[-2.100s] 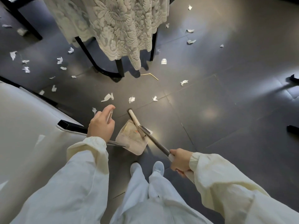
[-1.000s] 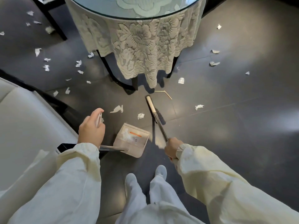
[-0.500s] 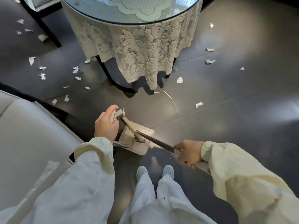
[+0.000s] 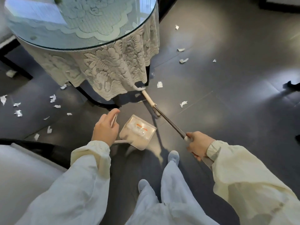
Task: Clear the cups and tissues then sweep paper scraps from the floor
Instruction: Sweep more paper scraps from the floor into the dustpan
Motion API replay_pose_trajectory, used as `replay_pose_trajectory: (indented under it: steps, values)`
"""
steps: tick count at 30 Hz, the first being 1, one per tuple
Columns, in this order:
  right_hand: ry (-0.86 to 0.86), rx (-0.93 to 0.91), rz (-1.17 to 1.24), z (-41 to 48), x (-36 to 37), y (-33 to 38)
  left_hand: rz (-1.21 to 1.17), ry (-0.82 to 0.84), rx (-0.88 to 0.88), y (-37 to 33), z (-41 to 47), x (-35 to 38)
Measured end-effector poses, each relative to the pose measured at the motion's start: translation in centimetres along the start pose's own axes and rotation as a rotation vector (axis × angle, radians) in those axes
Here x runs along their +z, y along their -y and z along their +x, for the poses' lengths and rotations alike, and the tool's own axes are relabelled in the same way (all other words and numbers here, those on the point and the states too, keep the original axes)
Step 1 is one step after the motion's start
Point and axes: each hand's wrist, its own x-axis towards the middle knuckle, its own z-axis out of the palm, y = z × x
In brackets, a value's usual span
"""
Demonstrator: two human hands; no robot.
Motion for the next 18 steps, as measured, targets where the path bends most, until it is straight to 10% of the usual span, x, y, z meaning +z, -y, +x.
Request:
replay_pose_trajectory:
  steps: [11,18]
  values:
    - [-0.198,0.223,0.220,13.2,-11.1,-6.3,0.036,0.054,-0.001,-7.6,11.0,6.2]
    - [-0.011,0.200,0.393,18.3,-14.1,-5.3,0.076,0.035,-0.093,-8.6,14.1,7.9]
